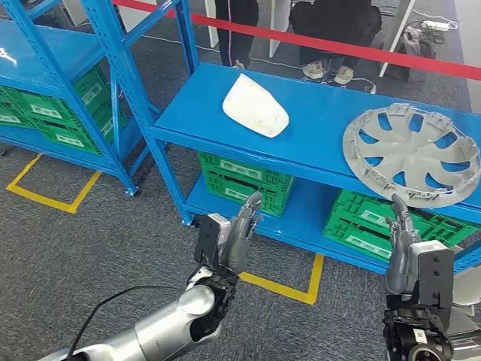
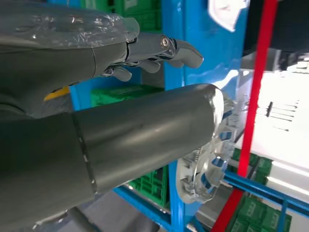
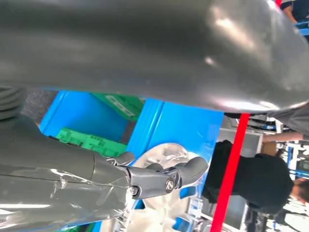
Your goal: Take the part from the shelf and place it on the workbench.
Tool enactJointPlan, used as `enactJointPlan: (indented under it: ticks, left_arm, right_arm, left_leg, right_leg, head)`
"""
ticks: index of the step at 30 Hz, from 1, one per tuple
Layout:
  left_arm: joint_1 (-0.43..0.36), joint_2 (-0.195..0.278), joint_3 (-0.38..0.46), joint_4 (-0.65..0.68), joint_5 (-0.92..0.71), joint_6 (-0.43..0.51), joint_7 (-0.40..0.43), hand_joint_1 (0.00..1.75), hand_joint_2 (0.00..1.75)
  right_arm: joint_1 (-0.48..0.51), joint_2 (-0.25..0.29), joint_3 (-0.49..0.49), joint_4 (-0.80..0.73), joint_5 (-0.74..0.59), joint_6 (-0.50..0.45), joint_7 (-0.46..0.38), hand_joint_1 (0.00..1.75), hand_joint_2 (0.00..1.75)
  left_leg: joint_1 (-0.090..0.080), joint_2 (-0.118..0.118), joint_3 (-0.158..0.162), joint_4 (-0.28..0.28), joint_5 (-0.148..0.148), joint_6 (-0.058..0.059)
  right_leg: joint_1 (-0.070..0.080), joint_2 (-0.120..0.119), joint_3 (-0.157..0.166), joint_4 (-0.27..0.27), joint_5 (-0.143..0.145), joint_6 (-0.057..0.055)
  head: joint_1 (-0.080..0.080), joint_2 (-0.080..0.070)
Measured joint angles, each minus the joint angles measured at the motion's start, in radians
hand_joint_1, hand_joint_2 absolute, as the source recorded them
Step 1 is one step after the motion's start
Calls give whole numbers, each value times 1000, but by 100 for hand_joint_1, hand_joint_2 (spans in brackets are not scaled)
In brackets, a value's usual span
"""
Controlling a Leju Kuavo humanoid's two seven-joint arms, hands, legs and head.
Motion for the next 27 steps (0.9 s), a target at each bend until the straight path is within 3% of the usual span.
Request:
enactJointPlan:
  ticks: [6, 10, 11, 15, 27]
  left_arm:
    - [3, -6, 0, -6, 91, 7, -2, 0, 0]
    - [3, -6, 0, -11, 75, 29, -18, 0, 0]
    - [3, -6, 0, -13, 56, 30, -20, 0, 0]
    - [3, 1, 0, -30, -26, 1, -32, 0, 175]
    - [12, 19, 0, -72, -104, -39, -37, 0, 175]
  right_arm:
    - [4, 8, 0, 0, -11, -2, -28, 0, 0]
    - [4, 11, 0, 0, -14, 17, -31, 0, 175]
    - [4, 11, -1, 0, -17, 29, -32, 0, 175]
    - [4, 11, -3, -2, -28, 81, -46, 0, 175]
    - [11, 11, -3, -9, -19, 108, -61, 0, 175]
  left_leg:
    - [0, 0, 0, 0, 0, 0]
    - [0, 0, 0, 0, 0, 0]
    - [0, 0, 0, 0, 0, 0]
    - [0, 0, 0, 0, 0, 0]
    - [0, 0, 0, 0, 0, 0]
  right_leg:
    - [0, 0, 0, 0, 0, 0]
    - [0, 0, 0, 0, 0, 0]
    - [0, 0, 0, 0, 0, 0]
    - [0, 0, 0, 0, 0, 0]
    - [0, 0, 0, 0, 0, 0]
  head:
    - [0, 0]
    - [0, 0]
    - [0, 0]
    - [0, 0]
    - [0, 0]
